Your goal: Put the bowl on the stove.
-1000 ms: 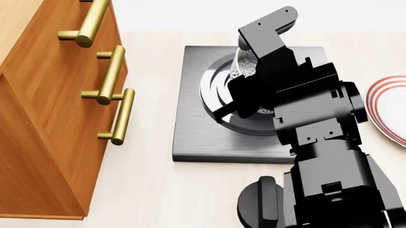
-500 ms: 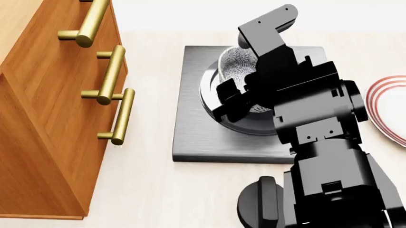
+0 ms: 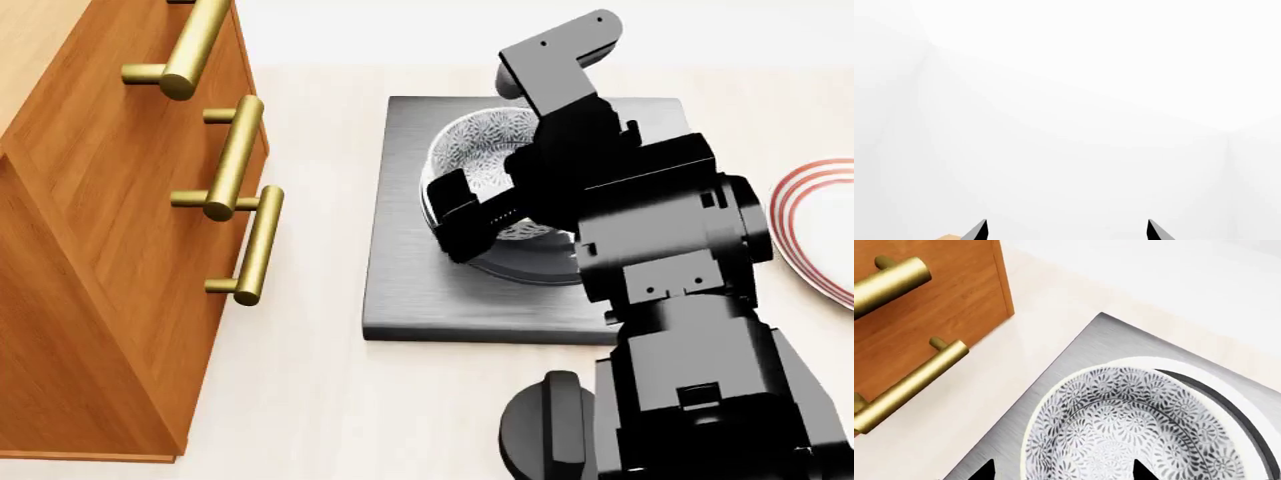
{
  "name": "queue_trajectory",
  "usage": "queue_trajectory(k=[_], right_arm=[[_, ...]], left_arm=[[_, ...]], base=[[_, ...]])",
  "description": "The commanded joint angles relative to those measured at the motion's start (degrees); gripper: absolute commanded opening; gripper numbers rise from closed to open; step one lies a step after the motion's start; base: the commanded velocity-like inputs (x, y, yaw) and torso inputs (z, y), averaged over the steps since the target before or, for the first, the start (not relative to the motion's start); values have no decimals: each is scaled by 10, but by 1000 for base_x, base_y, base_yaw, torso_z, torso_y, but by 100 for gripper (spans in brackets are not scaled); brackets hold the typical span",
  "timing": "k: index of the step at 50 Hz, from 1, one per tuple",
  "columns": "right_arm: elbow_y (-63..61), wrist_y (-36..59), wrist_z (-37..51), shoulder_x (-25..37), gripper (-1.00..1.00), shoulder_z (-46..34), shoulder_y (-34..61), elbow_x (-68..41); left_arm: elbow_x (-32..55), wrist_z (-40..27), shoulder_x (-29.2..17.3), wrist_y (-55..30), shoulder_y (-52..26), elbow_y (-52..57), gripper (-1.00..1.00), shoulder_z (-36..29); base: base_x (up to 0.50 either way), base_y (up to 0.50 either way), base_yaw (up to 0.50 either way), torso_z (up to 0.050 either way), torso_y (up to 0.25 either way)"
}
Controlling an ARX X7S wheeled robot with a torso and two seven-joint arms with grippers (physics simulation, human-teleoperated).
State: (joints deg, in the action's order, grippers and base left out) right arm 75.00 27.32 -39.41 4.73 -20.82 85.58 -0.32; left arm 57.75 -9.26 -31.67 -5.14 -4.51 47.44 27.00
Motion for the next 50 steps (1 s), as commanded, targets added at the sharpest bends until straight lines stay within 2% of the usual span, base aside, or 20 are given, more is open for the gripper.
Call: queue_trajectory(k=[1, 10, 18, 26, 37, 41, 43, 50], right_arm=[[0, -14, -46, -2, 100, 42, 2, -4], [0, -30, -111, -7, 100, 96, 10, -8], [0, -91, -136, -8, 100, 165, 24, -14], [0, -156, -133, 3, 100, 250, 36, -25], [-6, -277, -106, 49, 100, 373, 23, -76], [-323, -124, -74, 30, 100, 412, -114, -127], [-417, -88, -64, 22, 100, 424, -160, -144], [-607, -33, -33, 3, 100, 463, -261, -187]], left_arm=[[0, 0, -1, 1, 0, 0, 100, -2], [0, -2, -2, 3, 2, 0, 100, 0], [1, -1, -1, 4, 3, 0, 100, -2], [1, -2, -2, 5, 4, 1, 100, -1], [2, -5, -3, 6, 3, 3, 100, -2], [4, -5, -4, 7, 2, 2, 100, -1], [4, -5, -4, 7, 3, 2, 100, -2], [2, -4, -2, 8, 3, 2, 100, -5]], base=[[0, 0, 0, 0, 0], [0, 0, 0, 0, 0], [0, 0, 0, 0, 0], [0, 0, 0, 0, 0], [0, 0, 0, 0, 0], [0, 0, 0, 0, 0], [0, 0, 0, 0, 0], [0, 0, 0, 0, 0]])
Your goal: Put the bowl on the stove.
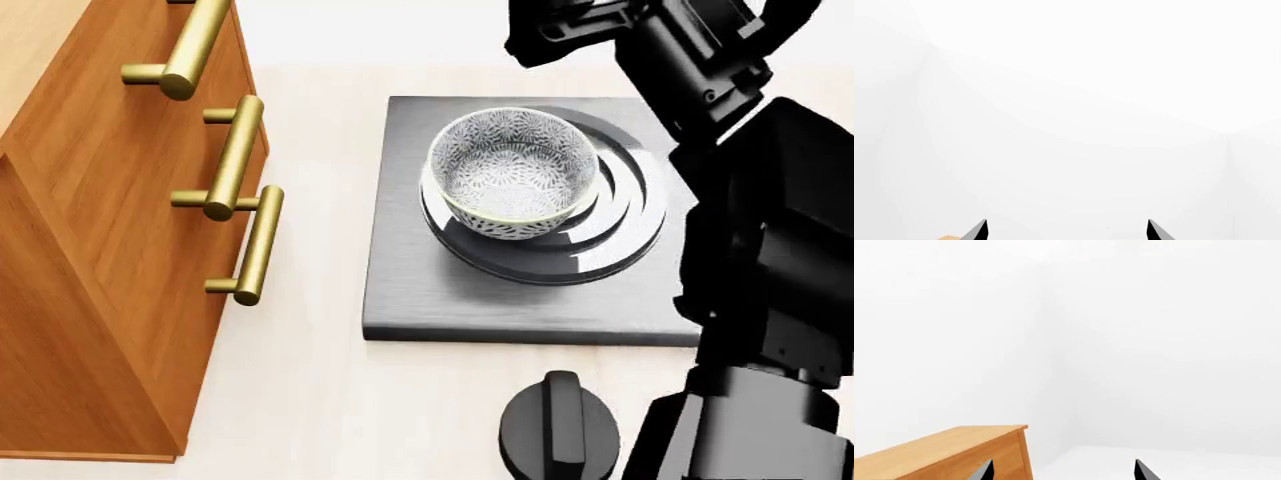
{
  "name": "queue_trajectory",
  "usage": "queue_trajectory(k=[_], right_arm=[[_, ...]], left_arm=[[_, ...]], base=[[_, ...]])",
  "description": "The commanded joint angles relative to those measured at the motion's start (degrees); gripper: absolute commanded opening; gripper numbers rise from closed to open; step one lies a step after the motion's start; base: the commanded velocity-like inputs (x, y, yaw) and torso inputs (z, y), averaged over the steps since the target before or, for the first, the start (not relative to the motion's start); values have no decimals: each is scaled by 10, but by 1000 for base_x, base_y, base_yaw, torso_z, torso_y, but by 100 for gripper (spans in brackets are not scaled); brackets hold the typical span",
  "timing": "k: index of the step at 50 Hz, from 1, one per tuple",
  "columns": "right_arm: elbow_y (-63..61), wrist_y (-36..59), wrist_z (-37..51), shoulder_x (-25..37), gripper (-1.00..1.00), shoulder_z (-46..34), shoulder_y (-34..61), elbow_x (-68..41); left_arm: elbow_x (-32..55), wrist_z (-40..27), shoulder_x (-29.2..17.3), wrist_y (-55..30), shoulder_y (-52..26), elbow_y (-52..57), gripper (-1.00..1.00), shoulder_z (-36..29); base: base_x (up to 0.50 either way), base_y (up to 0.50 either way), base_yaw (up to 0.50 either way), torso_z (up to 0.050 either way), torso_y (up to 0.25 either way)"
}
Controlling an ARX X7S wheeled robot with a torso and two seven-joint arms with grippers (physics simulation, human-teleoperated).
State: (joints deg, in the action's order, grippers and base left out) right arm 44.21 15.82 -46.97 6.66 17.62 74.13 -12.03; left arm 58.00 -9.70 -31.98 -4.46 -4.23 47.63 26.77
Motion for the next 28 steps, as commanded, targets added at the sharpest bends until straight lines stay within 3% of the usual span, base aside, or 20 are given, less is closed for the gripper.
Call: queue_trajectory(k=[1, 6, 19, 28], right_arm=[[-321, 91, 45, -17, 100, 79, -159, -73], [-412, 117, 50, -25, 100, 102, -209, -110], [-512, 127, 82, -47, 100, 106, -282, -137], [-576, -2, 157, -62, 100, 76, -377, -143]], left_arm=[[-2, 1, 1, 2, 1, 1, 100, -2], [-3, 1, 2, 2, 1, 1, 100, -5], [-12, -2, 2, 4, 1, 6, 100, -8], [-25, 0, 6, 9, 1, 7, 100, -11]], base=[[0, 0, 0, 0, 0], [0, 0, 0, 0, 0], [0, 0, 0, 0, 0], [0, 0, 0, 0, 0]])
